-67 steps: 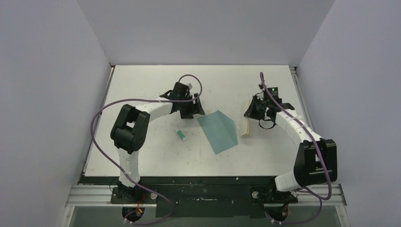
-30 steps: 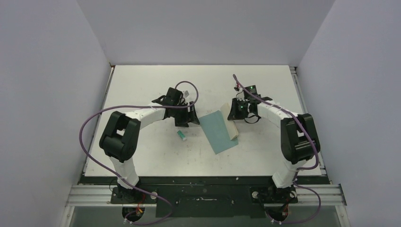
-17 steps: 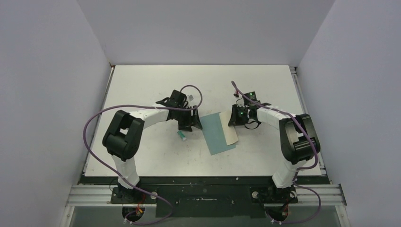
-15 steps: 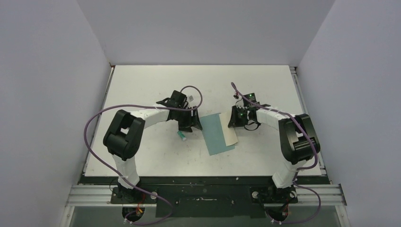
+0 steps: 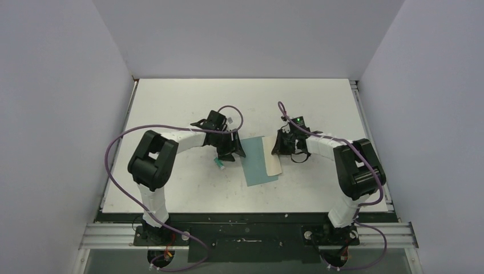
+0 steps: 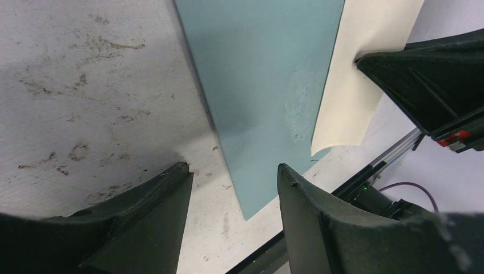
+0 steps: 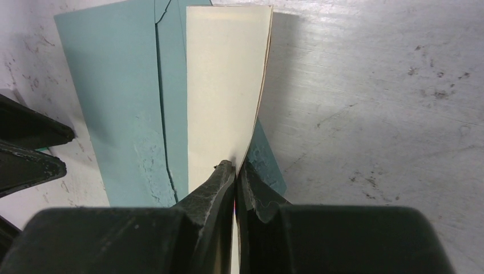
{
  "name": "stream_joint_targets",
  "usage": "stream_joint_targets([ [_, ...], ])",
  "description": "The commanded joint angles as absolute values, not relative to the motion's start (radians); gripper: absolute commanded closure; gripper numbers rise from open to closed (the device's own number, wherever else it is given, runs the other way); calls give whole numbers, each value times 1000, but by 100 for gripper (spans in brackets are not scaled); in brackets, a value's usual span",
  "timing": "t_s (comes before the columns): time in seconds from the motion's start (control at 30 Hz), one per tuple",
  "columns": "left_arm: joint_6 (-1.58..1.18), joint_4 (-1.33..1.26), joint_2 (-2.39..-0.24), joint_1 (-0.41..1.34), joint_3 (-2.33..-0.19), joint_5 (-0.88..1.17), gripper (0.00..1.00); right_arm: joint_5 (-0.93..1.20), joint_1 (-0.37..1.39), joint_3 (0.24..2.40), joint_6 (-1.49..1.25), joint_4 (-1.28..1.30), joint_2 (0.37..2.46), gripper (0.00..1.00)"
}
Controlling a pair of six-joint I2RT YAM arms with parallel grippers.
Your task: Place the letter into the envelope and seal it
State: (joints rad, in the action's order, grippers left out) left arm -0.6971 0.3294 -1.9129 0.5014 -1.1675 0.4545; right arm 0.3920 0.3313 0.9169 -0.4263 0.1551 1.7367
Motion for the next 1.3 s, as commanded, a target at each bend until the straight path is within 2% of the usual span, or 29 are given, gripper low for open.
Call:
stream_joint_targets([
  [0.0, -752, 290, -1951, 504, -1193, 453, 45, 361, 361, 900, -491, 82, 1696, 95],
  [0.8, -749, 276, -1987, 500, -1212, 395, 48, 453, 409, 977, -460, 83, 1801, 95],
  [1.27, -698, 287, -1958, 488, -1205, 368, 47, 407, 459, 1020, -487, 82, 1828, 95],
])
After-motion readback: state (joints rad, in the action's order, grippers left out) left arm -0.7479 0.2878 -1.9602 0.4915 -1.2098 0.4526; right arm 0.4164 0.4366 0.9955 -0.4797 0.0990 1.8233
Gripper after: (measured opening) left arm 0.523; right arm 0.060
